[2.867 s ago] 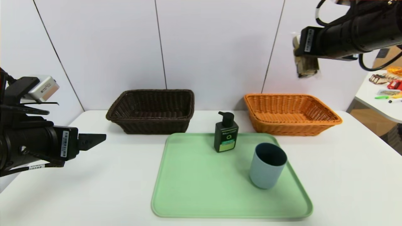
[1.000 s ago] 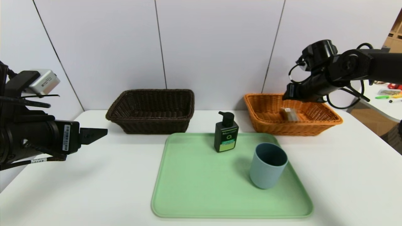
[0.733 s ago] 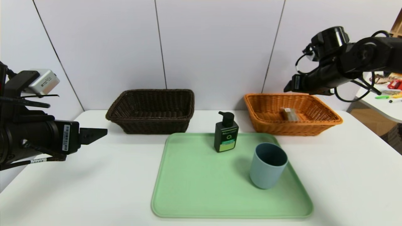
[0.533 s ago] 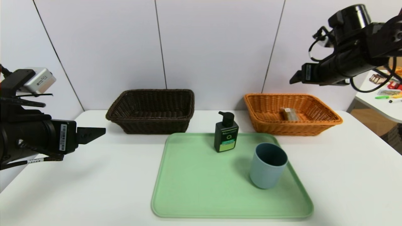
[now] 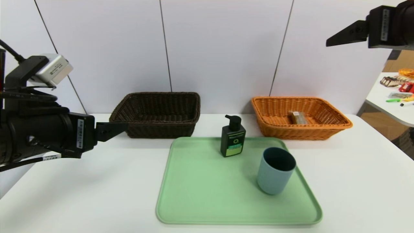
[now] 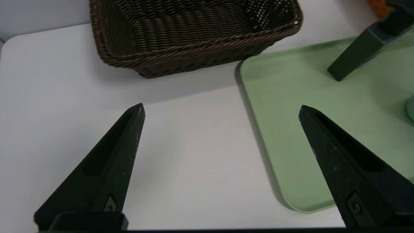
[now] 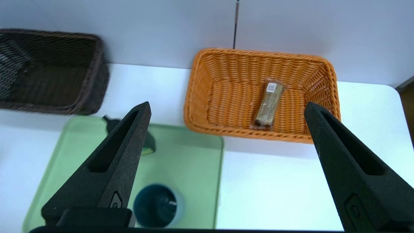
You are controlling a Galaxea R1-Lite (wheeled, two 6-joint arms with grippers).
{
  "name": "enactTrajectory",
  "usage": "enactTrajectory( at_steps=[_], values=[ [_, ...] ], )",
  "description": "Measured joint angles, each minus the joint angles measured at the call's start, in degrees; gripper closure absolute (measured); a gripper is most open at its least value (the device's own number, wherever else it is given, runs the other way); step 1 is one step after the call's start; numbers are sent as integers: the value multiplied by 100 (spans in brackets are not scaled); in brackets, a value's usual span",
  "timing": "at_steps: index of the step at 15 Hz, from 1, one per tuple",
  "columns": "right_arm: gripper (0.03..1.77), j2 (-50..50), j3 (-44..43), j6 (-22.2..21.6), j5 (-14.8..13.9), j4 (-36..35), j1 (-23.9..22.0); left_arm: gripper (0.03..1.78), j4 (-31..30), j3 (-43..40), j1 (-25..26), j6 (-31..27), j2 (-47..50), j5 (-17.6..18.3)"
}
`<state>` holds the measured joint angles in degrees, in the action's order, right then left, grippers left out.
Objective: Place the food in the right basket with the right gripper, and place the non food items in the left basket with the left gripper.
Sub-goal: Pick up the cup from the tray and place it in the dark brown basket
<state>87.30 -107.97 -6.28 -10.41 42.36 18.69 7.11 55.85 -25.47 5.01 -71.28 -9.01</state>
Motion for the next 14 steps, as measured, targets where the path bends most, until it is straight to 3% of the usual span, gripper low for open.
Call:
enactTrajectory(
  at_steps=[5, 9, 14],
  values=[
    [13, -1167, 900, 6, 50, 184, 272, 12, -325, 230, -1069, -2, -599, 267],
    [11, -1680, 1315, -9, 60, 196, 272, 12, -1247, 347, -1727, 2, -1370, 592],
    [11, -1888, 1357, -30, 61, 196, 252, 12, -2411, 422, -2087, 52, -2348, 1196]
  ],
)
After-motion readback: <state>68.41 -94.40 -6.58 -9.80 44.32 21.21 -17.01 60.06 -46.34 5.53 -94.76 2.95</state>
